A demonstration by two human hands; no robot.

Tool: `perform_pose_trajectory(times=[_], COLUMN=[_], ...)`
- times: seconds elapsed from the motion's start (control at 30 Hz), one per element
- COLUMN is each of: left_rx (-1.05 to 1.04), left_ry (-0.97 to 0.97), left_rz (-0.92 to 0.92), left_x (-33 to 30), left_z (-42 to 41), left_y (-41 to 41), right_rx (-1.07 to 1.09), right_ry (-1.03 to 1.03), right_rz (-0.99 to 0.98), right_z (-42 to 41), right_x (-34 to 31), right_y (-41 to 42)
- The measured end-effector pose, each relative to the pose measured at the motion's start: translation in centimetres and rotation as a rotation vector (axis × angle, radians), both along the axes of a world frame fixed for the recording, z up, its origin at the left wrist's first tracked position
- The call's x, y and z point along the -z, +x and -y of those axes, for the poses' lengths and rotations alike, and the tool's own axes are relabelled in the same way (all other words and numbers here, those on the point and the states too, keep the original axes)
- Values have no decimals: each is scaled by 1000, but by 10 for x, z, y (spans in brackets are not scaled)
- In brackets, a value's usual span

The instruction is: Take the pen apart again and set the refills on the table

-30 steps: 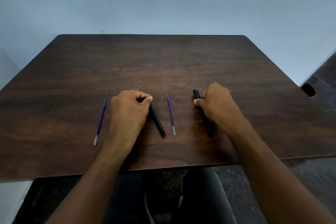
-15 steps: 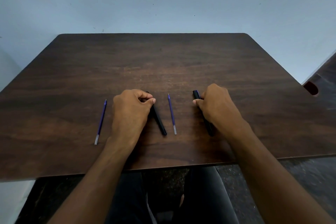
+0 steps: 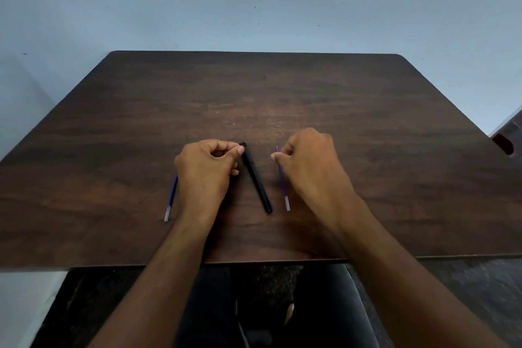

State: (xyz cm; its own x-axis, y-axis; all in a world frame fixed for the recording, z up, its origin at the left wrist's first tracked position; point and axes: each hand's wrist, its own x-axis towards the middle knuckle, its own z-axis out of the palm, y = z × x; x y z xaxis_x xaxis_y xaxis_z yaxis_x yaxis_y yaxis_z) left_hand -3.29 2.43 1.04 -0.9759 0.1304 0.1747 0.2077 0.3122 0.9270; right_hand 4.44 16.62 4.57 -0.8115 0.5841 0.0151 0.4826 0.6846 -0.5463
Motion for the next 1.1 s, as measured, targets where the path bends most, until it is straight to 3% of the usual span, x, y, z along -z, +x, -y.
perform_pose_trajectory(times=[0.27, 0.5, 0.83, 0.9, 1.03, 1.1], left_rx=[3, 19, 192, 213, 224, 224], left_ry=[86, 180, 515, 540, 523, 535], left_rz=[62, 121, 525, 531, 486, 482], left_x=[9, 8, -10, -13, -17, -19], left_z=[3, 5, 12, 12, 11, 10], left_y=[-7, -5, 9, 9, 12, 13], right_rx=[-35, 6, -133, -136, -142, -147], right_ry=[131, 1, -128, -199, -631, -609], right_rz=[88, 89, -108, -142, -195, -225], right_z=[43, 36, 40, 40, 38, 36], right_x=[15, 7, -8, -9, -14, -15], right_y=[-23, -23, 10, 11, 12, 13])
